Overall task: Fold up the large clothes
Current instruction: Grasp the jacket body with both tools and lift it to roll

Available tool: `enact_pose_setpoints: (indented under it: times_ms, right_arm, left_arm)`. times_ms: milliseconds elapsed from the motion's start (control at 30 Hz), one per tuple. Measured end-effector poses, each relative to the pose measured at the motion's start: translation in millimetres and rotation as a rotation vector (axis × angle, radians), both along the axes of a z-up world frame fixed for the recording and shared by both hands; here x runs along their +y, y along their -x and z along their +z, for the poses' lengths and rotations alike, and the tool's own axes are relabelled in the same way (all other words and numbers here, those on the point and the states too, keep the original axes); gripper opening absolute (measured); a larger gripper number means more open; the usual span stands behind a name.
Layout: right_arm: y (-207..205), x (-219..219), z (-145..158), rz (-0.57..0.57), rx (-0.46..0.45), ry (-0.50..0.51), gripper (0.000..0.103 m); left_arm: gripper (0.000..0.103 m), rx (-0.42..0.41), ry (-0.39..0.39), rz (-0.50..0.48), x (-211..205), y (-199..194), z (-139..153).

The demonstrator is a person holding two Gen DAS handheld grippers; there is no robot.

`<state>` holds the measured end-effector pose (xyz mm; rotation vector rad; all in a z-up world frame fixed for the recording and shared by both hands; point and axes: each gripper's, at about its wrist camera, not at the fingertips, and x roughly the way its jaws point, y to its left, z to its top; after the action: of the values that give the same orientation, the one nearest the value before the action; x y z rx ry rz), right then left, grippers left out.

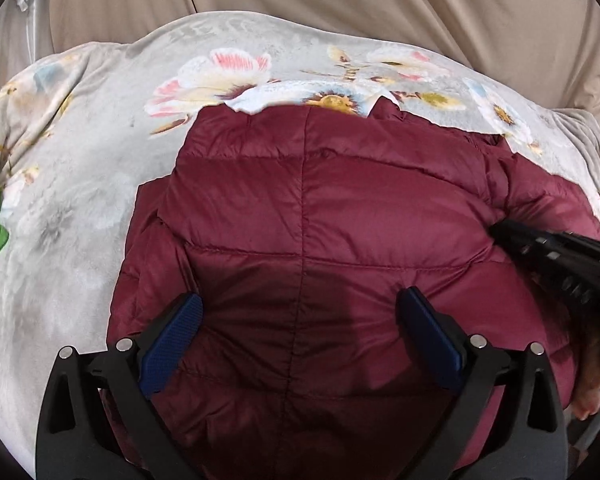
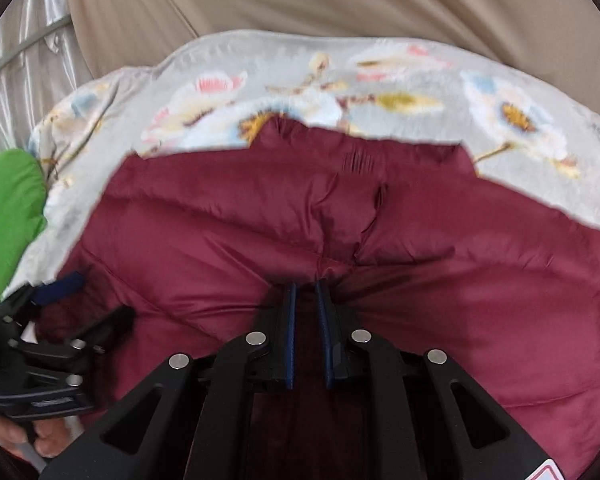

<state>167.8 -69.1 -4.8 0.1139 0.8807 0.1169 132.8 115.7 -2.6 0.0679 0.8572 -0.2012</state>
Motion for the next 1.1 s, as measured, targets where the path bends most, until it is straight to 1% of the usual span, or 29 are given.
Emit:
enact_pose_setpoints:
  times_ms: [67, 100, 133, 200, 267, 300, 333, 367, 467, 533, 600, 700, 767, 833, 867, 900, 933, 967, 1000, 1033, 1067, 1100]
  right_arm:
    - [0, 1, 1, 0.003, 0.013, 0.008, 0.013]
    - [-1, 0, 4, -0.001, 0.027, -0.006, 0.013]
    - [0, -3, 10, -0.003, 0.035, -0.046, 0.014]
    - [2, -5, 21, 0.008, 0.017, -0.098, 0.015]
    - [0, 0, 25, 0.006, 0.007, -0.063, 0.014]
    - [-3, 3, 21, 0.010, 0.021, -0.045, 0.014]
    - [-7, 6, 12, 0.018, 0.051, -0.042, 0.014]
    - [-9, 7, 6, 0.020, 0.059, -0.042, 0.014]
    - [-9, 7, -2, 0.025, 0.042, -0.051, 0.014]
    - [-10, 4, -3, 0.029, 0.045, -0.071, 0.014]
    - [-9, 0, -6, 0.031, 0.043, -0.097, 0.013]
    - [-8, -2, -9, 0.034, 0.033, -0.121, 0.013]
    - [-7, -1, -10, 0.035, 0.026, -0.118, 0.013]
    - [-7, 1, -10, 0.037, 0.020, -0.111, 0.013]
    - [-6, 2, -11, 0.038, 0.015, -0.105, 0.013]
    - [-6, 3, -11, 0.039, 0.012, -0.102, 0.013]
    - [-5, 3, -11, 0.039, 0.010, -0.101, 0.013]
    - [-5, 3, -12, 0.040, 0.008, -0.104, 0.013]
    - [-5, 2, -12, 0.040, 0.007, -0.108, 0.013]
    - [-5, 2, -12, 0.040, 0.007, -0.112, 0.013]
    - [-5, 2, -12, 0.040, 0.007, -0.114, 0.013]
    - [-5, 1, -13, 0.041, 0.006, -0.118, 0.013]
  left_arm:
    - [0.098, 0.001, -0.005, 0.001, -1, 0, 0]
    - [0.098, 0.005, -0.006, 0.003, 0, -1, 0]
    - [0.098, 0.006, -0.004, 0.004, 0, -1, 0]
    - [0.098, 0.009, 0.003, 0.005, 1, -1, 1]
    - [0.098, 0.010, 0.006, 0.007, 2, -1, 1]
    - [0.098, 0.010, 0.004, 0.008, 1, -1, 1]
    - [0.098, 0.009, 0.001, 0.009, 1, -1, 1]
    - [0.098, 0.009, -0.001, 0.010, 1, -1, 2]
    - [0.098, 0.015, 0.010, 0.017, 4, 1, 5]
    - [0.098, 0.006, 0.043, 0.032, 15, 4, 13]
    - [0.098, -0.015, 0.100, 0.071, 35, 10, 24]
    - [0.098, 0.003, 0.183, 0.145, 71, 11, 27]
    - [0.098, 0.047, 0.243, 0.190, 93, 5, 18]
    - [0.098, 0.107, 0.312, 0.243, 112, -3, 3]
    - [0.098, 0.132, 0.351, 0.248, 116, -5, -3]
    - [0.098, 0.165, 0.407, 0.238, 119, -9, -11]
    - [0.098, 0.163, 0.411, 0.242, 119, -11, -13]
    - [0.098, 0.143, 0.395, 0.240, 116, -11, -11]
    - [0.096, 0.144, 0.387, 0.214, 110, -12, -9]
    - [0.091, 0.153, 0.404, 0.179, 104, -14, -7]
    - [0.079, 0.165, 0.423, 0.146, 97, -15, -5]
    - [0.070, 0.167, 0.411, 0.133, 91, -16, -2]
